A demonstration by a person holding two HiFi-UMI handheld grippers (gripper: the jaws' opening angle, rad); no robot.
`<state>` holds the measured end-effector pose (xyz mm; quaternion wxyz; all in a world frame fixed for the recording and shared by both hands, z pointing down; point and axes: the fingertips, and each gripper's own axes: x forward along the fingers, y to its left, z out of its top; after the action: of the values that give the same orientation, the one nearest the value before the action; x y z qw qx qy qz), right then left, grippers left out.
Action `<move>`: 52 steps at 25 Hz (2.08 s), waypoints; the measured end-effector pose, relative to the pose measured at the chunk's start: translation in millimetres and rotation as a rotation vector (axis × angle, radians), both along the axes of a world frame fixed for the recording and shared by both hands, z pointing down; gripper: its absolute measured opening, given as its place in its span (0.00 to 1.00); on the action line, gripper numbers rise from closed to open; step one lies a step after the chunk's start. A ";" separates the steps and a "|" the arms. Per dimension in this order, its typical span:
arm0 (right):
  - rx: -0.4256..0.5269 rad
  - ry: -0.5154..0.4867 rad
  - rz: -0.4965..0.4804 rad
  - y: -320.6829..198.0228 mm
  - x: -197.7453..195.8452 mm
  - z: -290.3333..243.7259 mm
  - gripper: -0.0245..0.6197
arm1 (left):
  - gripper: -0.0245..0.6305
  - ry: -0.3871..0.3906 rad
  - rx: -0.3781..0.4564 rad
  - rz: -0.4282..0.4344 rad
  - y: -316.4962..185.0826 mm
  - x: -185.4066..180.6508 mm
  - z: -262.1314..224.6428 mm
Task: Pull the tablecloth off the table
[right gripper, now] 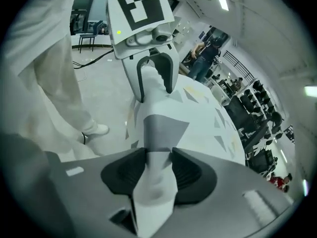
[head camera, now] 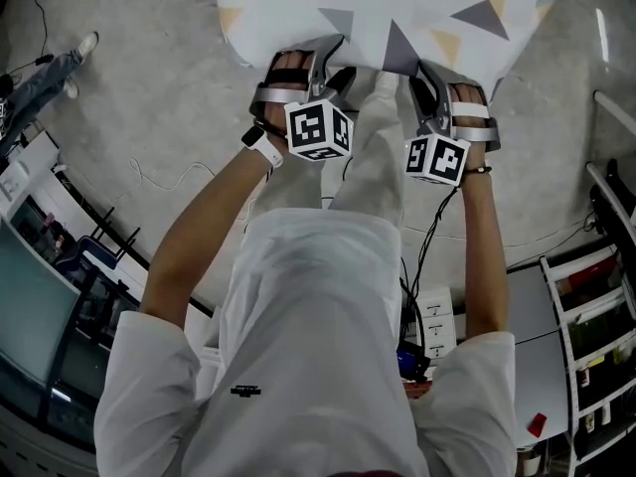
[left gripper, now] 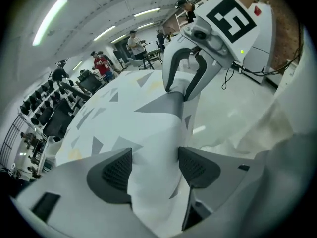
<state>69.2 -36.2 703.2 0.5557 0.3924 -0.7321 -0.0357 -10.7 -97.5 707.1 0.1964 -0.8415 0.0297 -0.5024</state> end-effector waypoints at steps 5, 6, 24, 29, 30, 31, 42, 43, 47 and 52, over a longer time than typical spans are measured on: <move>-0.021 -0.049 0.022 -4.8 2.6 -6.5 0.23 | 0.36 -0.001 0.055 0.031 -2.9 2.7 -5.5; -0.033 -0.058 0.020 -5.5 2.8 -8.7 0.22 | 0.34 -0.010 0.053 0.044 -2.0 3.2 -6.6; 0.070 -0.273 0.147 15.5 -20.3 -172.9 0.10 | 0.12 0.157 -0.153 -0.066 23.2 -16.3 -168.3; 0.187 -0.318 0.185 20.9 -33.1 -245.8 0.10 | 0.11 0.292 -0.118 -0.129 25.3 -27.3 -241.7; 0.209 -0.325 0.192 25.2 -36.6 -259.2 0.10 | 0.11 0.315 -0.119 -0.139 29.4 -30.5 -254.8; 0.229 -0.332 0.198 25.9 -38.6 -271.8 0.10 | 0.11 0.335 -0.130 -0.149 30.3 -32.4 -266.8; 0.247 -0.428 0.124 14.2 -59.7 -397.9 0.09 | 0.10 0.468 -0.281 -0.178 18.5 -50.3 -386.0; 0.254 -0.438 0.127 20.8 -64.1 -408.1 0.09 | 0.10 0.488 -0.270 -0.178 26.3 -55.3 -397.2; 0.288 -0.476 0.147 17.1 -67.9 -457.0 0.09 | 0.10 0.573 -0.231 -0.155 29.8 -63.0 -449.6; 0.291 -0.471 0.097 16.6 -73.2 -513.2 0.09 | 0.10 0.619 -0.211 -0.072 32.9 -70.6 -512.0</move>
<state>-4.0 -19.6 190.0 0.3091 0.5000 -0.8087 -0.0216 -81.3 -64.6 195.2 0.0719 -0.9684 0.0657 -0.2296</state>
